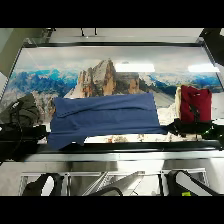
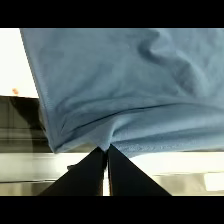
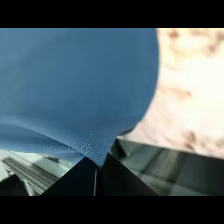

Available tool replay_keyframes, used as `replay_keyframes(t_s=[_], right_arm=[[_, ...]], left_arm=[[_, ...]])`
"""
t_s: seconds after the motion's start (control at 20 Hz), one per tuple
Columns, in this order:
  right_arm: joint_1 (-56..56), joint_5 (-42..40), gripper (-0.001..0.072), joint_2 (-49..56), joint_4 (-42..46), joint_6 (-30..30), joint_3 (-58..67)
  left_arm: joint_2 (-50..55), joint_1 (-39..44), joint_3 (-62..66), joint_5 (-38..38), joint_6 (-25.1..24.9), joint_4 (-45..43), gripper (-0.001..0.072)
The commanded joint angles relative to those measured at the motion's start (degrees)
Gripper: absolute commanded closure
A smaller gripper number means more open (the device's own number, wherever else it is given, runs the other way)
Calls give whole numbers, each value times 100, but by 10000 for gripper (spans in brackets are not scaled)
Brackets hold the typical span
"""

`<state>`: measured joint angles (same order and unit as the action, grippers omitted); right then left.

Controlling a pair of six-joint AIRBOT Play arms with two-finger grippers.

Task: Fold the shirts.

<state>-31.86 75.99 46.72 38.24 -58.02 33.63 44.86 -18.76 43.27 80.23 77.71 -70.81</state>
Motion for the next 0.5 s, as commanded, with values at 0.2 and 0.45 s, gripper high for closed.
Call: replay_keyframes(t_s=[0.2, 0.45], right_arm=[[664, -942, 689, 726, -1375, 715, 1191], [1585, -1690, 689, 2430, -1405, 881, 2474]], left_arm=[[1869, 723, 2022, -313, 13, 7, 688], [3650, 1045, 3679, -385, 13, 4, 688]])
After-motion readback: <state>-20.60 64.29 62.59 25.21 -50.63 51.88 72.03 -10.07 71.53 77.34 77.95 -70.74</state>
